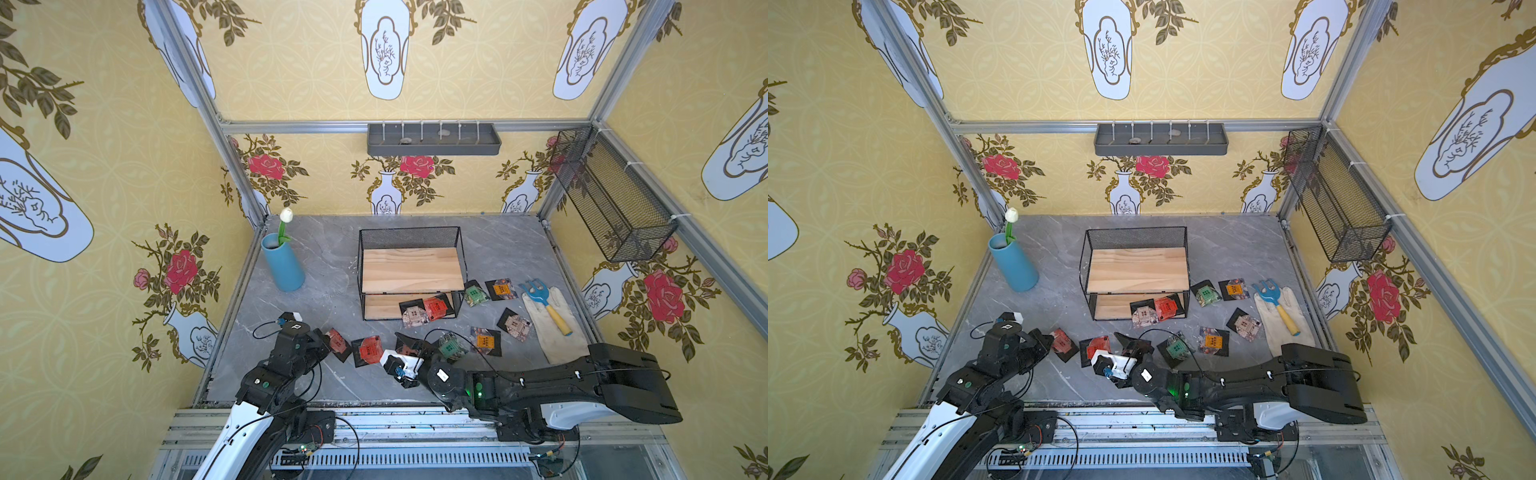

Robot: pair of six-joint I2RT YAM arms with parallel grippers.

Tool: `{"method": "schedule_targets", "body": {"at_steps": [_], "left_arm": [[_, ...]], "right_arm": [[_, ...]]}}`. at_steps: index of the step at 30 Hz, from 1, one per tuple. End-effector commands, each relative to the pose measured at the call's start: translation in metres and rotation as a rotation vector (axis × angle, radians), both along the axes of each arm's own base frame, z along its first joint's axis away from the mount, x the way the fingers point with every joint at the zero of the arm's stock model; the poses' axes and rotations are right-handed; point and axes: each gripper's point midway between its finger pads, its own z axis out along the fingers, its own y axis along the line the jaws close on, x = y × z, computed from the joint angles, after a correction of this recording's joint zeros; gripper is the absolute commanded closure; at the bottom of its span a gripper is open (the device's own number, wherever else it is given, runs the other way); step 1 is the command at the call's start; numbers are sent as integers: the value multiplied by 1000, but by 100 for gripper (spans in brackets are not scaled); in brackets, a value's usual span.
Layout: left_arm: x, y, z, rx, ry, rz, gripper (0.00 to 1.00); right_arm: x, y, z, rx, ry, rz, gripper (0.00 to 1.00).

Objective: Remove the tea bags from the shelf
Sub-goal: Place the tea bag at the center of the board.

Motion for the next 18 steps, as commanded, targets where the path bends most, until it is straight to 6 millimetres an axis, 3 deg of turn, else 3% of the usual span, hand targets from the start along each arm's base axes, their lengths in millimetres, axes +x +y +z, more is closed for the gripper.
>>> {"method": "schedule_targets", "body": {"at_steps": [1,12,18], "left_arm": [[-3,21,-11,78,13,82,100],[-1,31,-39,129,64,121,100],[-2,35,-50,150,99,132,93]], "right_arm": [[3,-2,1,24,13,-26,42],[3,-1,2,22,14,-30,42],[3,-2,1,20,18,-33,42]]}}
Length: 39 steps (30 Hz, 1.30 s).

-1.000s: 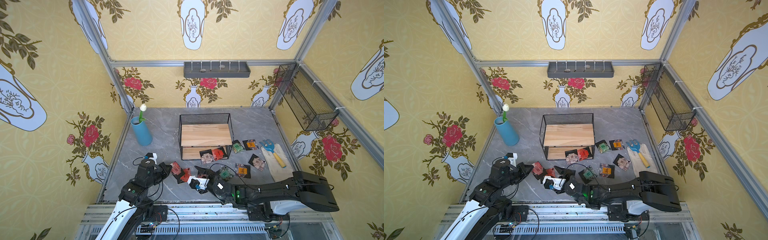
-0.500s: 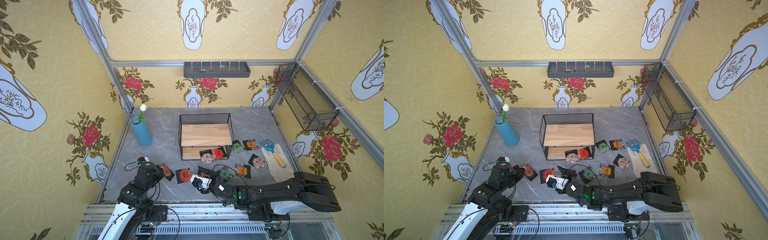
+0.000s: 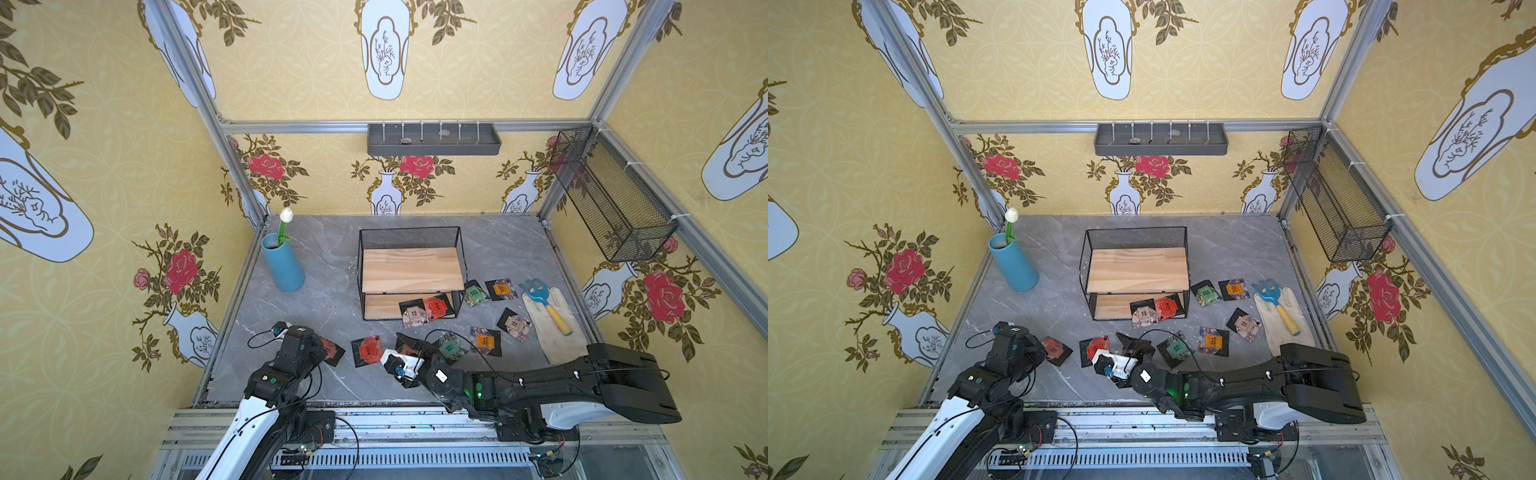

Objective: Remove the tea bags from the shelf
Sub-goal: Place the tea bag at the center of the board.

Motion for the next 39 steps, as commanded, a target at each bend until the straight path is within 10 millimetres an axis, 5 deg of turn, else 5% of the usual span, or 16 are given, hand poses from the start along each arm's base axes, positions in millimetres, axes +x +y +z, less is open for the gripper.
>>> {"method": "schedule_targets", "body": {"at_steps": [1,6,16,24,31,39], "left_arm": [[3,2,-4,12,-10,6,92],[0,4,-12,20,12,8,87],[-1,9,-12,41,24,24,55],[0,10,-4,44,4,24,47],[4,0,6,11,-24,-26,31],[15,-37,29,-108,-84,-200,27]], "right_arm": [[1,2,8,39,9,-15,42],[1,2,7,37,8,-16,42],[2,2,6,30,14,-23,42],[2,2,5,30,22,-27,42],[13,-4,-2,14,65,-76,37],[41,-22,-14,11,196,-172,31]]}}
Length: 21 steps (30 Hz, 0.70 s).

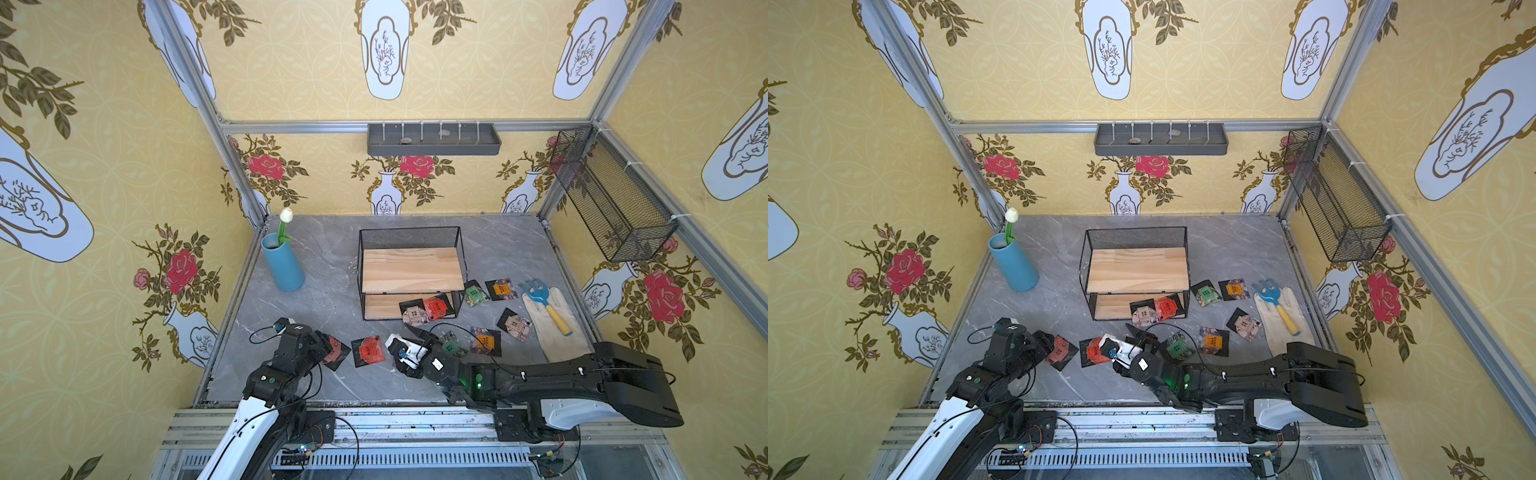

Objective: Remove the tea bags from the shelf
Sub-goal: Place the tea bag at the center of the board, then adjust the shelf at the center of the board.

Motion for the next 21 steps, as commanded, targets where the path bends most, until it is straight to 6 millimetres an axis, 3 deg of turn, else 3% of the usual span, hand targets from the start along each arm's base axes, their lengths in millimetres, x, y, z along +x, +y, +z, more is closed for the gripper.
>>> {"method": "schedule_targets", "body": {"at_steps": [1,12,21], "left_arm": [[9,-27,17,-76,-50,-133,27],[10,-76,43,-249,-75,-338,27],[7,-93,60,-318,-102,-408,27]], "right_arm": [[6,-5,-7,9,76,-36,30],[37,-17,-41,-49,259,-165,26],[53,-15,-65,-105,296,-209,24]]}}
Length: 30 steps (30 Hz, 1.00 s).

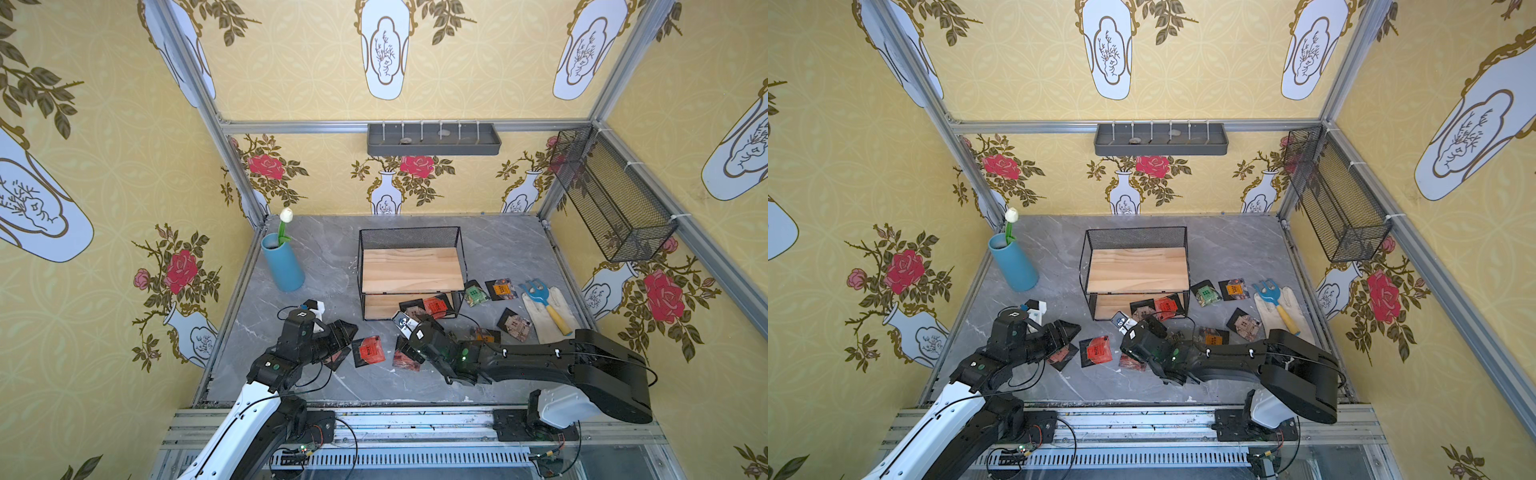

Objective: Remove the tea bags from the shelf
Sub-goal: Adjust the shelf at the center of the board.

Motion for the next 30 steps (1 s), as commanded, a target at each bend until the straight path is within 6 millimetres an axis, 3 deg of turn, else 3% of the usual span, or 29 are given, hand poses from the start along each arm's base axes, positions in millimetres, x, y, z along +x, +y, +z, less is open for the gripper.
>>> {"method": "schedule_targets", "body": {"at_steps": [1,10,30], "left_arm": [[1,-8,14,-46,-35,-32,27],[0,-10,16,-55,-36,-35,27],[0,-5,11,-29,-24,-17,27]], "right_arm": [[4,4,-4,4,20,-14,24],[19,14,-24,-56,34,-44,24],[52,9,-50,-149,72,-153,21]]}}
